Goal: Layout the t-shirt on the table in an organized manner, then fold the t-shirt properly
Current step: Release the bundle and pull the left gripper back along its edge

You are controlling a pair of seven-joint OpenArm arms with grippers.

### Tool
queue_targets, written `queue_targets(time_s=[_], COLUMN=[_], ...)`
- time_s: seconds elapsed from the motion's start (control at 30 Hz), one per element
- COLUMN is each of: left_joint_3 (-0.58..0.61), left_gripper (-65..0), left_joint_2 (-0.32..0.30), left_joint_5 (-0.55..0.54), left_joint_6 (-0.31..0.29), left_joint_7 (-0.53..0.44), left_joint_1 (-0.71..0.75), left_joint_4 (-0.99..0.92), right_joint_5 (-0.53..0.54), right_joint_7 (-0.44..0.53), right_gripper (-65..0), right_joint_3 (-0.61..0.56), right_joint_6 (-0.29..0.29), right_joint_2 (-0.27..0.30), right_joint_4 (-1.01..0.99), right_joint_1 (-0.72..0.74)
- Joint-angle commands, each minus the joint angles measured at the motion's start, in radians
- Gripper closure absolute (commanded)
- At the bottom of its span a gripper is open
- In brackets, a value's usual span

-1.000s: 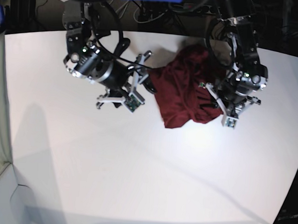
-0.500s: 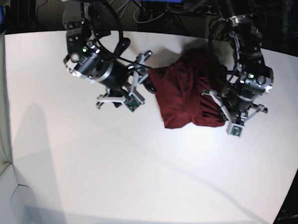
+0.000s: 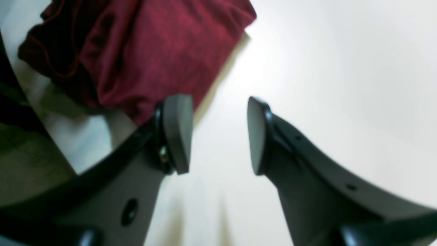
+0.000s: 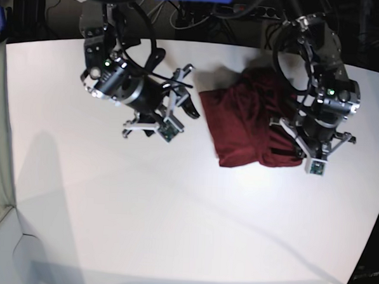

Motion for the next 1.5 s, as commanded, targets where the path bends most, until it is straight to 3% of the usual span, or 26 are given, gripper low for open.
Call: queue_targets(time_s=[0.0,0.23,0.3,0.4,0.6,0.97,1.2,1.3,1.47], left_joint_3=[-0.002,-0.029,-0.048,-0.095,-0.174,-0.230,-0.223,-0.230,-0.251], left_gripper=[-0.6,-0.6,-0.6,-0.6,-0.6,-0.5,-1.4,-9.1,-33.9], left_joint_2=[-0.004,-0.038,-0.036,-0.035,-0.087,-0.088,-0.088,-0.088,-0.088], left_joint_5=[-0.006,-0.005,-0.012,-0.077,-0.169,-0.172,-0.167,-0.167,-0.174], left_joint_6=[-0.001,-0.001,-0.005,-0.035,-0.035,-0.038,-0.035,-0.033,-0.033], left_joint_7=[-0.018,-0.011,-0.002,-0.004,0.002,-0.005,-0.002,0.002,0.004], left_joint_1=[-0.015,-0.016,-0.009,0.019,-0.027,-0.089,-0.099,-0.096,-0.092], left_joint_4=[-0.004,-0.163,-0.101,-0.041,-0.147,-0.356,-0.365,-0.356,-0.354], right_joint_5=[0.020,0.020,0.020,0.020,0.020,0.018,0.017,0.015,0.014], right_joint_7=[0.025,0.025,0.025,0.025,0.027,0.027,0.027,0.027,0.027], right_gripper=[-26.9,-26.9,-26.9,-26.9,-26.9,-26.9,-26.9,-26.9,-26.9], right_joint_3=[-0.006,-0.041,-0.041,-0.041,-0.041,-0.041,-0.036,-0.035,-0.035], right_joint_6=[0.003,0.003,0.003,0.003,0.003,0.003,0.003,0.003,0.003], right_joint_2=[-0.006,-0.054,-0.064,-0.066,-0.067,-0.064,-0.064,-0.064,-0.063], right_joint_4=[0.015,-0.066,-0.083,-0.089,-0.097,-0.086,-0.089,-0.089,-0.089], right_joint_1=[0.015,0.066,0.069,0.061,0.062,0.067,0.067,0.072,0.072])
